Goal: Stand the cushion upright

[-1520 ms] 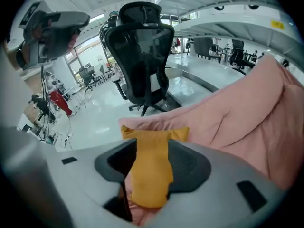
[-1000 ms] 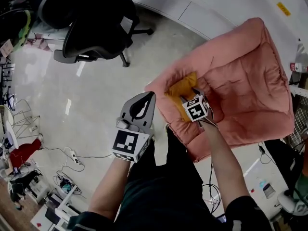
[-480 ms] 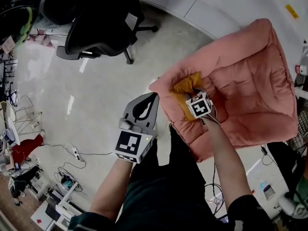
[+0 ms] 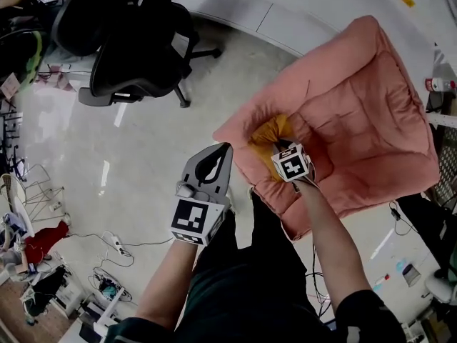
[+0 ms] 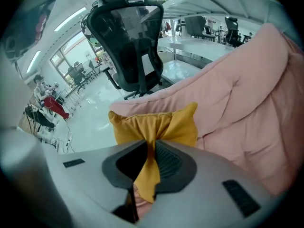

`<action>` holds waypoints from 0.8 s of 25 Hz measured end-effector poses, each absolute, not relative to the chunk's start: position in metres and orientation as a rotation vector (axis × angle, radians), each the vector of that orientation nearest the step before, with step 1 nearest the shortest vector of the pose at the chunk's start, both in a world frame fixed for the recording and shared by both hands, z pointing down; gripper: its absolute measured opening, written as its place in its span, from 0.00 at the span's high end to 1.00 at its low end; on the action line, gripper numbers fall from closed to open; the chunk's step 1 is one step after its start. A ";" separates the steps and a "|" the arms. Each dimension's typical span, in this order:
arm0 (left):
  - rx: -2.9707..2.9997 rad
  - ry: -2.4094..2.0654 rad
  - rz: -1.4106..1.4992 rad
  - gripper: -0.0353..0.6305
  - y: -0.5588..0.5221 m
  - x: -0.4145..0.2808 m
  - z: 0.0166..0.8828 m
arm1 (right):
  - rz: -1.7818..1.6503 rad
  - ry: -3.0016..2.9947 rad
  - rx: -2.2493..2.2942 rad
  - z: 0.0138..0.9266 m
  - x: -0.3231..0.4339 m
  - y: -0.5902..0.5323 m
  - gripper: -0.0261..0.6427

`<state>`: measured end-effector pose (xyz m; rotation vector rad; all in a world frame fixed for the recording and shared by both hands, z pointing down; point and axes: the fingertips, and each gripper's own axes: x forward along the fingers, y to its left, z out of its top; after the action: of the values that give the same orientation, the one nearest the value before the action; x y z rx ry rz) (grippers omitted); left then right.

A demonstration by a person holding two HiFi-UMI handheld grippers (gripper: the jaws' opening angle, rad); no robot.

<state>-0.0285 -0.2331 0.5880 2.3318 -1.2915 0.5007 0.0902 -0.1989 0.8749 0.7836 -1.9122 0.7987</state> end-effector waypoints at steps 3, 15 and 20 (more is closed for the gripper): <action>2.363 -1.269 0.487 0.94 -0.231 -0.022 0.581 | 0.800 -1.916 0.831 0.866 0.099 -0.194 0.89; 2.494 -1.132 0.455 0.94 -0.220 0.016 0.550 | 1.017 -1.865 1.264 0.811 0.188 -0.171 0.90; 2.548 -1.051 0.449 0.94 -0.220 0.044 0.539 | 1.221 -1.798 1.539 0.778 0.234 -0.161 0.90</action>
<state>0.0445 -0.2195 0.5393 2.5482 -1.0506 0.4488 0.2336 -0.1607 0.7775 1.5394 -1.7978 1.2212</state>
